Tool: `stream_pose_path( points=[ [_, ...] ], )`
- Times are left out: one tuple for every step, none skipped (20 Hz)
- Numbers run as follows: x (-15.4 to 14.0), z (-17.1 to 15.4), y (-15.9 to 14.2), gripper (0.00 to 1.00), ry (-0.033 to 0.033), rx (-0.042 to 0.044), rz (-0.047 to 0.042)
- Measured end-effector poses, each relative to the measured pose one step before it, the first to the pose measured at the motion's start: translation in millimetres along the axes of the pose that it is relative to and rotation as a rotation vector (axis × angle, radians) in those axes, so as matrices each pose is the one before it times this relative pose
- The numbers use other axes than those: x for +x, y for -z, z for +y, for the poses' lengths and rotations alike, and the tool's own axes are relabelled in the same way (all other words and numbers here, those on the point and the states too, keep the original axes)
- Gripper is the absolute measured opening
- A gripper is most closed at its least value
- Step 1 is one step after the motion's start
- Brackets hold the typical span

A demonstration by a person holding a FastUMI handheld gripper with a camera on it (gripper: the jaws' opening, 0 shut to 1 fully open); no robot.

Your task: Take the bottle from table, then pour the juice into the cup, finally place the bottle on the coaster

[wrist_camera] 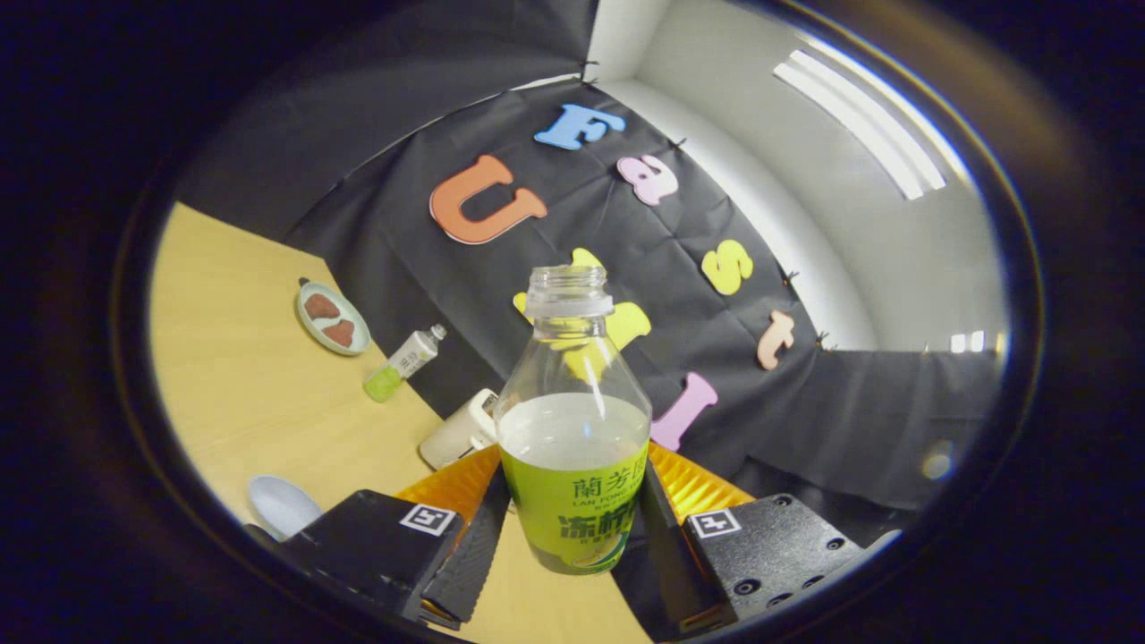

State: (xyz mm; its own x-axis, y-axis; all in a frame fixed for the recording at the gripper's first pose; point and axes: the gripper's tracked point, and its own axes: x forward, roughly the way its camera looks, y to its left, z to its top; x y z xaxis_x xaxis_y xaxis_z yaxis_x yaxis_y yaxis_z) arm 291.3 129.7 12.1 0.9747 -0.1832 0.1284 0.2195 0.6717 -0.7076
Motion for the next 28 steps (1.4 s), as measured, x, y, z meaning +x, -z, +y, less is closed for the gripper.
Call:
stream_pose_path(
  points=[
    [5.96,4.68,7.65,0.8,-0.01842,0.05531,0.0173],
    [5.43,2.83,6.47,0.8,-0.01766,0.05481,0.01683],
    [8.57,2.2,7.29,0.8,-0.02168,0.05609,0.01933],
    [7.22,5.19,11.56,0.8,-0.02163,0.04287,0.03763],
    [9.29,4.15,13.17,0.8,-0.01934,0.03706,0.03422],
    [8.54,3.94,10.65,0.8,-0.01933,0.04775,0.0234],
    [7.81,4.13,10.61,0.8,-0.02216,0.04553,0.02776],
    [7.69,1.22,10.12,0.8,-0.01694,0.04123,0.01519],
    [8.23,-0.87,9.48,0.81,-0.01181,0.04203,0.00906],
    [8.2,1.01,7.29,0.8,-0.01754,0.03844,0.00691],
    [8.75,0.55,6.75,0.8,-0.0138,0.03103,0.00376],
    [6.79,3.12,7.24,0.8,-0.02163,0.02291,0.01327],
    [1.63,2.83,8.76,0.8,-0.023,0.02012,0.01575],
    [4.22,1.43,4.81,0.8,-0.01396,0.01475,0.01448],
    [6.78,1.64,1.41,0.8,-0.01416,0.01713,-0.00353],
    [4.22,1.21,0.08,0.8,-0.01001,0.02272,-0.00679],
    [3.4,1.72,1.47,0.8,-0.01117,0.01704,-0.01069],
    [4.49,-1.85,-0.68,0.8,0.01122,-0.00177,-0.016],
    [3.75,-0.63,0.41,0.8,-0.00341,0.00997,-0.01588],
    [4.31,4.39,3.84,0.8,-0.01239,0.01731,0.00975],
    [4.37,0.7,6.2,0.8,-0.0022,0.01074,0.01475],
    [2.65,4.18,6.82,0.8,-0.01609,0.01988,0.01902],
    [2.87,2.32,7.32,0.8,-0.00509,0.01235,0.01945],
    [3.95,-0.94,4.72,0.8,0.00333,0.00629,0.00711],
    [1.83,0.47,3.4,0.8,-0.00295,0.00349,0.00245],
    [2.67,-0.69,3.48,0.8,0.00052,-0.00001,0.0048],
    [1.36,-1.75,2.5,0.81,-0.00005,0.00965,-0.0058],
    [-1.29,-0.35,-1.1,0.81,-0.00192,0.02133,-0.00526]
  ],
)
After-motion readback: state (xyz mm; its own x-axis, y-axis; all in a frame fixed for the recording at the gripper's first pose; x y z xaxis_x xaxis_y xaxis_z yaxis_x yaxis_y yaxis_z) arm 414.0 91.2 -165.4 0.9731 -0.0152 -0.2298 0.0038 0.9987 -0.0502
